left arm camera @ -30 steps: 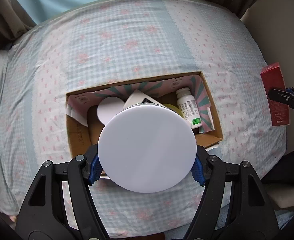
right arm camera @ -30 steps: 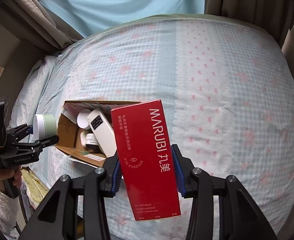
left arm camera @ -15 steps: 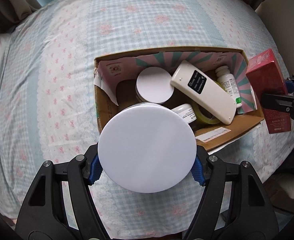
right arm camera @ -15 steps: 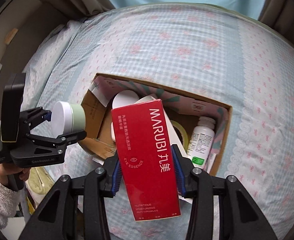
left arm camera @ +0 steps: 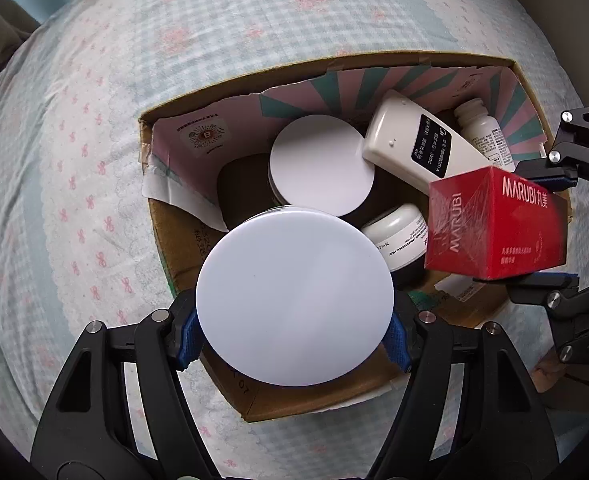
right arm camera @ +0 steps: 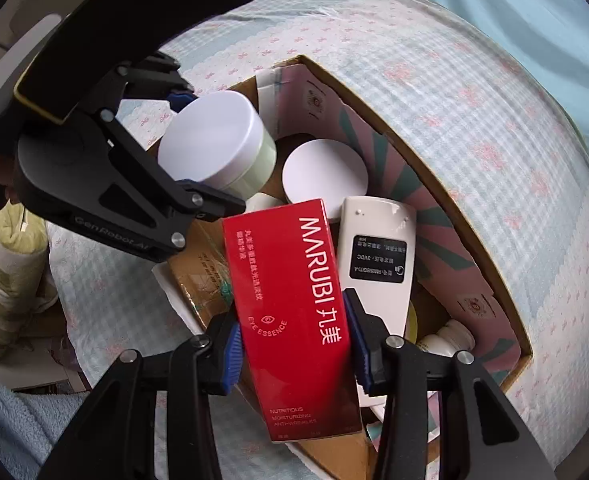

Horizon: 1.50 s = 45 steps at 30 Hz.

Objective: Organize rigid objects

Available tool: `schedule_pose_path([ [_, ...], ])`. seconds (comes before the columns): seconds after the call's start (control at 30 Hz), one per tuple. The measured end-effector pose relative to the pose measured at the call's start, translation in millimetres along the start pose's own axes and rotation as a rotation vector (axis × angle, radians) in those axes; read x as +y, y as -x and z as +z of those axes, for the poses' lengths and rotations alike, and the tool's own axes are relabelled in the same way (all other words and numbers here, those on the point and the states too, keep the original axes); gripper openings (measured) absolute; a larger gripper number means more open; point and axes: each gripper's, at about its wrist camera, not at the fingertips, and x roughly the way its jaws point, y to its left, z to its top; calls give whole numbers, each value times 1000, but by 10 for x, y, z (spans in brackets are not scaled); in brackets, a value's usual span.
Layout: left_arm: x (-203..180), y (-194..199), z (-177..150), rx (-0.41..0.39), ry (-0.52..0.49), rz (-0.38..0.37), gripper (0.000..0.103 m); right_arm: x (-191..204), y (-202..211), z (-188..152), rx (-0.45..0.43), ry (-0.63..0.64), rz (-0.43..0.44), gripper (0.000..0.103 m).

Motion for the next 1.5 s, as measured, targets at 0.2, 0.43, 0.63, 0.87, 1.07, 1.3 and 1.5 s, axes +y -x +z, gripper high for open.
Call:
schedule_pose_path([
  [0.2, 37, 83, 22, -10, 11, -69, 101, 111, 14, 17, -46, 82, -7, 67],
  [0.43, 85, 214, -80, -26, 49, -84, 103, 7, 24, -113, -3, 30, 29, 103],
  [0.63, 51, 248, -117, -24, 51, -68, 103, -153, 70, -173, -19, -94, 43, 103],
  [0.87, -19, 267, -114, -31, 34, -44, 103, -128, 152, -268, -29, -133, 27, 103],
  [1.07, -90, 464, -146, -58, 35, -20, 103, -86, 335, -372, -41, -141, 11, 103],
  [1.3, -275, 975, -193, -118, 52, 16, 103, 14, 817, -492, -86, -152, -9, 103],
  [1.5, -598, 1698, -280, -218, 109, 40, 103, 51, 1485, -654, -162, -254, -60, 103],
])
